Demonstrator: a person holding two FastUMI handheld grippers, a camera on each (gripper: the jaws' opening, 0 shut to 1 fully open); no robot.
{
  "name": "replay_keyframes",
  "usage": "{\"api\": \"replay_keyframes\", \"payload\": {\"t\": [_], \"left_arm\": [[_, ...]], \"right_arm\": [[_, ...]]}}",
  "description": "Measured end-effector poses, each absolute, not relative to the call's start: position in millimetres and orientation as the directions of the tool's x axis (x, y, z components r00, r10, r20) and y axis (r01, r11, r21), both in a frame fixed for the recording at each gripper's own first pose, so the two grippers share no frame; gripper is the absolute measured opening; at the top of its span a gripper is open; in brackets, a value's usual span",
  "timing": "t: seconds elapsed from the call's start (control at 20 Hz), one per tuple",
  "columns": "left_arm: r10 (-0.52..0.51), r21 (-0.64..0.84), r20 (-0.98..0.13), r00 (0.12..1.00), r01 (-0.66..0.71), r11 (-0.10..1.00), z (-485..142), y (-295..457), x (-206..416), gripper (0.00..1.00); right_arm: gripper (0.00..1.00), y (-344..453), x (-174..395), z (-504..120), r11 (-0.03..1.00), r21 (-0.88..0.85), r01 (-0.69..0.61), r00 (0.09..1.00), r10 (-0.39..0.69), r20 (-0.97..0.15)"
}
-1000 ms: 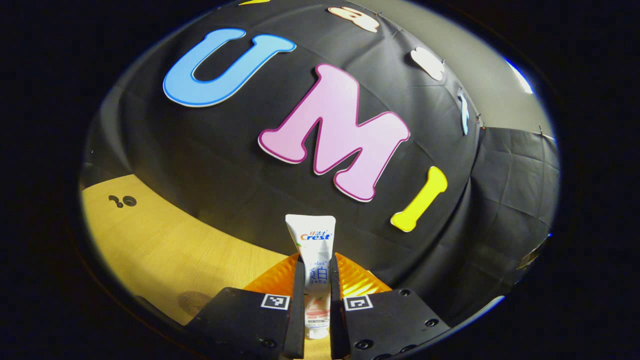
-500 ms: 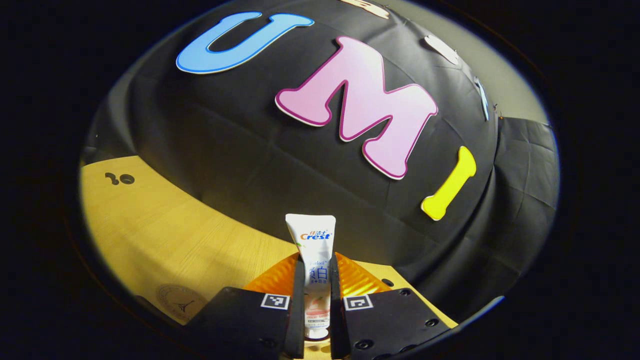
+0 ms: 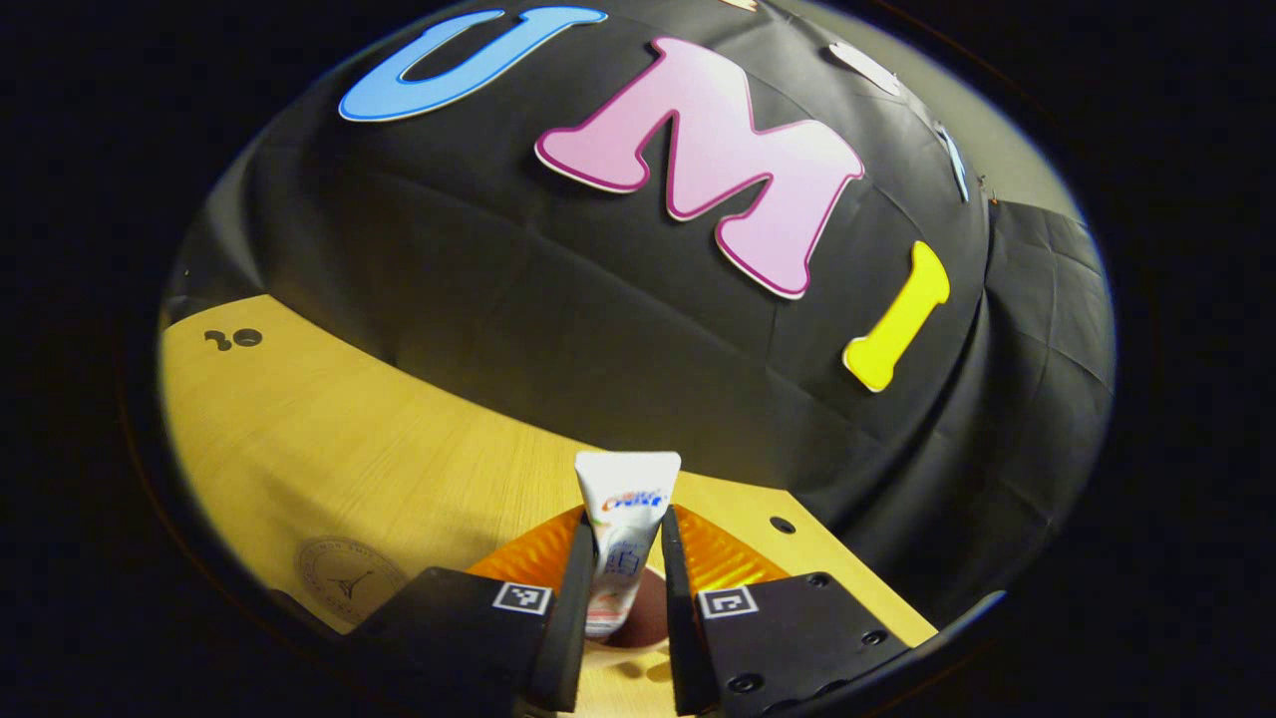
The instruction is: Put the toothbrush and toothpaste on the desktop into the cup, then pick up the cup and place it on the coaster on the desktop.
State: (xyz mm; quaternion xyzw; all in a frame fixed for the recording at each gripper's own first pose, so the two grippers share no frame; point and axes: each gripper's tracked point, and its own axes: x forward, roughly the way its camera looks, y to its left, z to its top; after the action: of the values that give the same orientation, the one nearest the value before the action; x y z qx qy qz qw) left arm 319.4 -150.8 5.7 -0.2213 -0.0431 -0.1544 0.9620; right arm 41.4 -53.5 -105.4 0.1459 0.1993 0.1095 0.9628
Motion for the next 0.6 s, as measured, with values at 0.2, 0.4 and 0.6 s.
{"api": "replay_keyframes", "payload": {"t": [0.2,0.4,0.6], "left_arm": [[-0.299,-0.389,0.144,0.943,0.332,0.860,10.8,-155.2,297.9,0.53],[-0.303,-0.328,0.135,0.943,0.331,0.885,18.6,-142.1,262.3,0.75],[-0.271,-0.359,0.107,0.957,0.291,0.887,4.9,-109.6,205.6,0.80]], "right_arm": [[0.06,-48.2,46.5,-91.1,0.919,0.360,-0.162,0.900,0.287,-0.329],[0.06,-38.8,65.9,-66.1,0.896,0.399,-0.196,0.908,0.320,-0.272],[0.06,-20.3,104.1,-29.9,0.874,0.394,-0.284,0.906,0.379,-0.188]]}}
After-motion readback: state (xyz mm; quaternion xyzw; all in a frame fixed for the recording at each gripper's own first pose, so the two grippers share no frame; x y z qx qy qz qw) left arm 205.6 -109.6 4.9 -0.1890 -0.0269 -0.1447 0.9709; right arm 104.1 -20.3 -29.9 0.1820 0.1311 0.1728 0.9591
